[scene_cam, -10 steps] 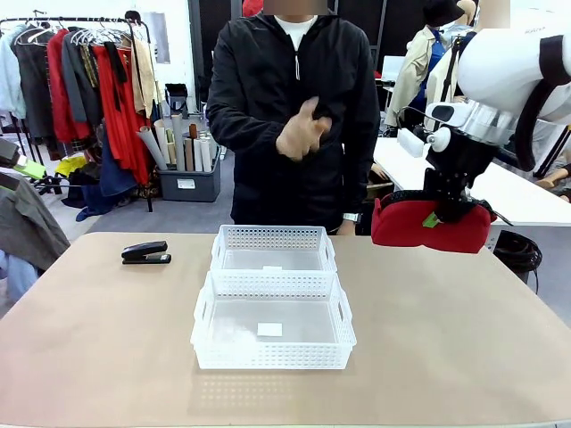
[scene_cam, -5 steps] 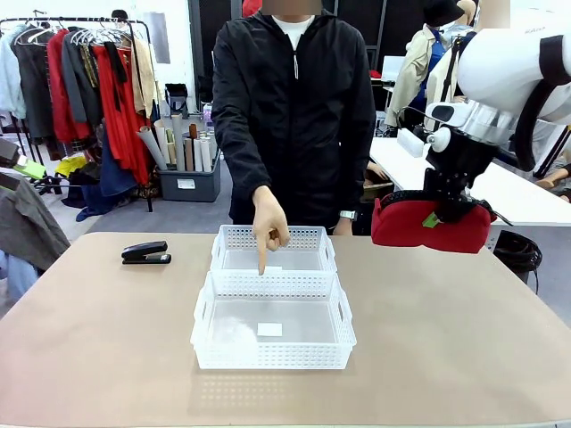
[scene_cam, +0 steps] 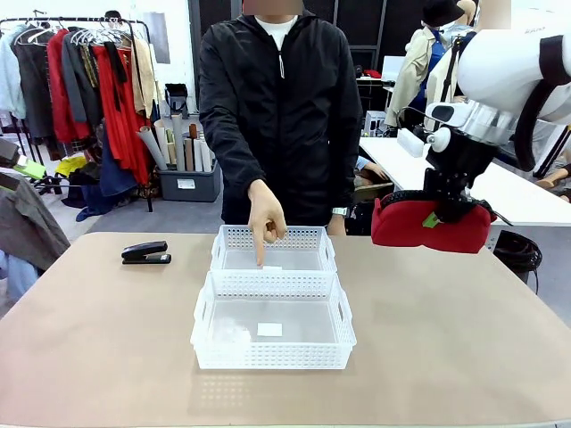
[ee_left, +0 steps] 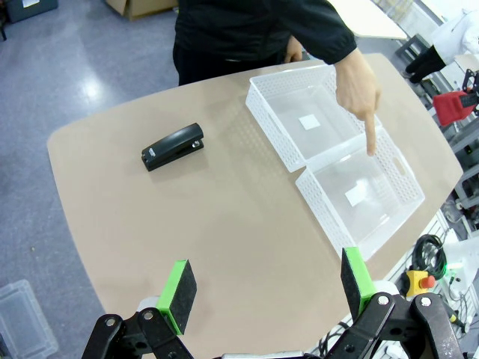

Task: Distribute items into two baskets.
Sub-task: Place the picked Pencil pouch into the Organizing basket as instructed by the person.

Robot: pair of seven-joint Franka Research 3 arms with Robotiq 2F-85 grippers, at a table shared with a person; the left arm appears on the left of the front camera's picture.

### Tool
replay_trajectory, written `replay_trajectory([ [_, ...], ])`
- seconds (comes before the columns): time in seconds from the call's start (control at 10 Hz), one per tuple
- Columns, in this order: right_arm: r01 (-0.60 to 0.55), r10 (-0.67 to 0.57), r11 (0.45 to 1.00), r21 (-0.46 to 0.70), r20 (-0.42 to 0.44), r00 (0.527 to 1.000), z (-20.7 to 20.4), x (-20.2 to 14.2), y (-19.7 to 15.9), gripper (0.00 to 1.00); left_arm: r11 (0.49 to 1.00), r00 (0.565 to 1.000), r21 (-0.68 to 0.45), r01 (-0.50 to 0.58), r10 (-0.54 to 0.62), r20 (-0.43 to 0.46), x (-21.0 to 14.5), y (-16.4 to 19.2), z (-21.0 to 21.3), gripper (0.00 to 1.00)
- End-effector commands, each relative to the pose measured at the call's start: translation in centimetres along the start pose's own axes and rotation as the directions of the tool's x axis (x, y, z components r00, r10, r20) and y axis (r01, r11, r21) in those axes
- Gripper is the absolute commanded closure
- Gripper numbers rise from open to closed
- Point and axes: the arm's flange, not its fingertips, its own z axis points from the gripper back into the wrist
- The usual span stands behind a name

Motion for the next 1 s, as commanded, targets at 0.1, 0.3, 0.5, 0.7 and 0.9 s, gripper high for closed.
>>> replay_trajectory([
  [0.1,-0.018,0.018,1.000,0.014,0.003,1.000,-0.3,1.6,1.3,1.00,1.000,1.000,-0.005,0.001,-0.001,0.002,0.0,-0.1,0.0,0.00],
  [0.3,-0.061,0.062,0.998,0.022,-0.014,0.998,-0.2,3.1,3.3,1.00,1.000,1.000,-0.005,0.001,-0.001,0.002,0.0,-0.1,0.0,0.00],
  [0.5,-0.087,0.089,0.996,0.025,-0.048,0.995,-0.1,4.5,5.1,1.00,1.000,1.000,-0.005,0.001,-0.001,0.002,0.0,-0.1,0.0,0.00],
  [0.7,-0.099,0.101,0.994,0.040,-0.055,0.993,-0.4,5.3,7.3,1.00,1.000,1.000,-0.005,0.001,-0.001,0.002,0.0,-0.1,0.0,0.00],
  [0.9,-0.106,0.108,0.994,0.037,-0.052,0.993,-0.7,6.0,9.1,1.00,1.000,1.000,-0.005,0.001,-0.001,0.002,0.0,-0.1,0.0,0.00],
])
